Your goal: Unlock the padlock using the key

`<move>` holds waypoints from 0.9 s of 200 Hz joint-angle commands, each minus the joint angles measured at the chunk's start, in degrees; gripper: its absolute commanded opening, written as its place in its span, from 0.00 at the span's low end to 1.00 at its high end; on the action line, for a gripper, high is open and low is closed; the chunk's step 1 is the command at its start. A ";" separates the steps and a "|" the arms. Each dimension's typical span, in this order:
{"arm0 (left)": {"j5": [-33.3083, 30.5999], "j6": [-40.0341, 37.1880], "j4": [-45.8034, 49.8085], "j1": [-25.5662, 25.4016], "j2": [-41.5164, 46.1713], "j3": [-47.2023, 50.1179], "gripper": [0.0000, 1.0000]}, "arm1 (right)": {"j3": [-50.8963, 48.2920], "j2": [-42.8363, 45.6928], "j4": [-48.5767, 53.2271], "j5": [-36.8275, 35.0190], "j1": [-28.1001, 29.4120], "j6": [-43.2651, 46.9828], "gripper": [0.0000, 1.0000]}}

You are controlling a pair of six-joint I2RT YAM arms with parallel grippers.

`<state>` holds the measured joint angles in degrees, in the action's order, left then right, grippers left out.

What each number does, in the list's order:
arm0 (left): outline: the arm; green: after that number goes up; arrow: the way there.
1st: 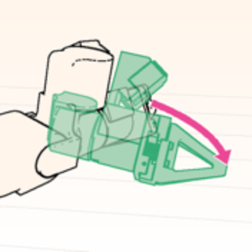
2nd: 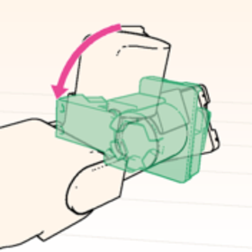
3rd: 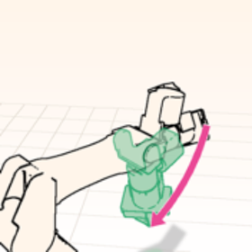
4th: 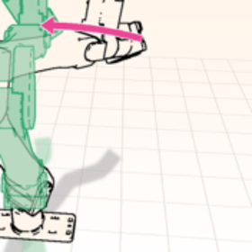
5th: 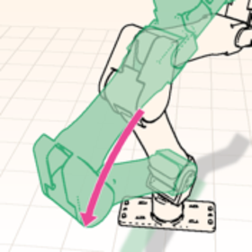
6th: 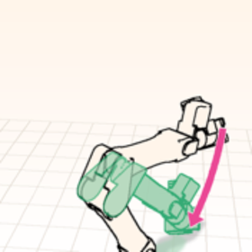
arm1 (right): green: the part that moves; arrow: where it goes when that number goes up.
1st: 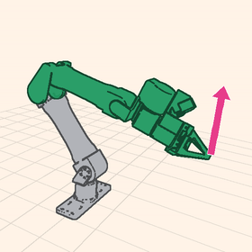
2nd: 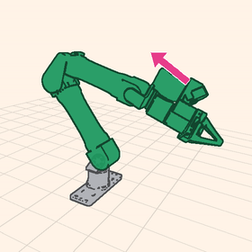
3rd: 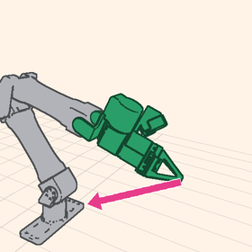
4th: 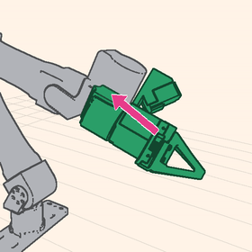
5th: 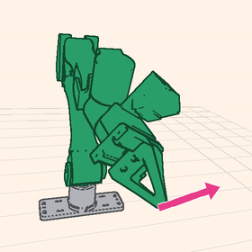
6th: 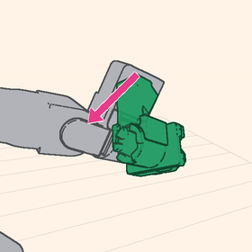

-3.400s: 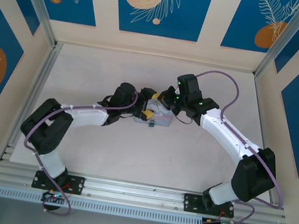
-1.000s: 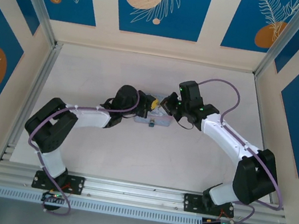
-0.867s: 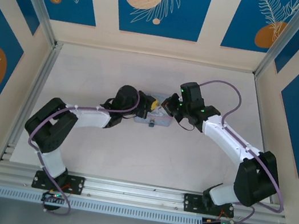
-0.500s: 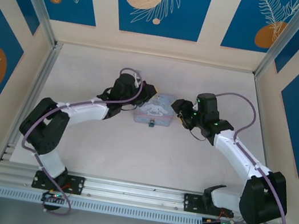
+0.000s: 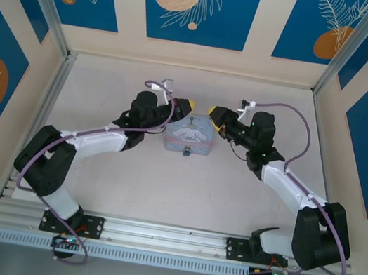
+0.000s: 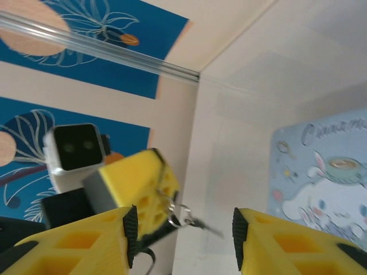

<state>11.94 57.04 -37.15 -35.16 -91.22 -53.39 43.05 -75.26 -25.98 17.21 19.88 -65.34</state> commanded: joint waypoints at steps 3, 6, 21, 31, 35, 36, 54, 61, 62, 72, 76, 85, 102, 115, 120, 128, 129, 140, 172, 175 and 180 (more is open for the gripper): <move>-7.00 6.04 -8.12 -0.51 2.16 3.49 0.00 | 1.34 -2.42 -12.43 0.89 0.93 -2.69 0.49; -7.71 6.86 -8.79 -0.61 2.18 3.96 0.00 | 1.25 -2.82 -13.56 0.77 1.09 -2.93 0.49; -11.10 10.72 -11.02 -1.14 2.11 5.49 0.00 | 1.50 -4.79 -17.72 0.24 1.70 -4.05 0.48; -12.74 12.67 -12.03 -1.51 1.95 6.05 0.00 | 1.81 -6.39 -20.16 -0.38 2.12 -4.90 0.47; -13.38 13.44 -12.22 -1.65 1.99 6.14 0.00 | 1.99 -7.07 -21.12 -0.68 2.39 -5.40 0.47; -13.54 13.62 -12.24 -1.70 1.96 6.21 0.00 | 2.01 -7.17 -21.39 -0.77 2.46 -5.49 0.47; -16.33 15.99 -12.95 -2.41 1.68 6.79 0.00 | 3.01 -10.65 -25.85 -1.59 3.41 -7.56 0.46; -17.17 16.89 -13.15 -2.59 1.53 6.95 0.00 | 3.49 -11.99 -27.21 -2.03 3.91 -8.22 0.46; -17.28 17.06 -13.14 -2.61 1.51 7.01 0.00 | 3.57 -12.36 -27.57 -2.12 4.04 -8.33 0.46; -18.23 18.11 -14.05 -2.89 1.15 7.31 0.00 | 4.33 -13.99 -28.85 -2.51 4.73 -8.99 0.46; -18.57 18.68 -14.24 -2.95 0.98 7.41 0.00 | 4.69 -14.65 -29.37 -2.61 5.00 -9.21 0.46; -19.20 19.57 -14.97 -3.07 0.63 7.67 0.00 | 5.34 -16.06 -30.17 -2.96 5.65 -9.64 0.45; -20.35 20.83 -15.90 -3.26 0.10 8.08 0.00 | 6.11 -18.22 -31.78 -3.33 6.83 -10.50 0.44; -21.14 21.48 -16.35 -3.44 -0.08 8.34 0.00 | 6.53 -19.36 -32.37 -3.46 7.47 -10.98 0.44; -21.29 21.65 -16.53 -3.41 -0.09 8.38 0.00 | 6.61 -19.70 -32.54 -3.54 7.67 -11.11 0.44; -21.51 21.86 -16.64 -3.52 -0.22 8.39 0.00 | 6.61 -20.05 -32.68 -3.53 7.93 -11.25 0.43; -21.56 21.83 -16.64 -3.52 -0.24 8.39 0.00 | 6.61 -20.12 -32.70 -3.56 7.96 -11.28 0.43; -21.85 22.03 -16.76 -3.52 -0.27 8.39 0.00 | 6.61 -20.36 -32.66 -3.57 8.15 -11.47 0.42; -22.31 22.40 -17.10 -3.74 -0.69 8.05 0.00 | 6.52 -21.11 -32.56 -3.41 8.59 -12.01 0.41; -22.32 22.48 -17.16 -3.77 -0.71 8.04 0.00 | 6.68 -21.28 -32.58 -3.36 8.64 -12.08 0.41; -22.36 22.58 -17.26 -3.71 -0.88 7.96 0.00 | 6.61 -21.44 -32.63 -3.21 8.73 -12.24 0.41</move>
<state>-8.69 78.61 -51.09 -38.20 -91.02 -45.45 47.90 -95.68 -56.16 14.94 28.16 -76.79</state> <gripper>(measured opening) 0.039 0.414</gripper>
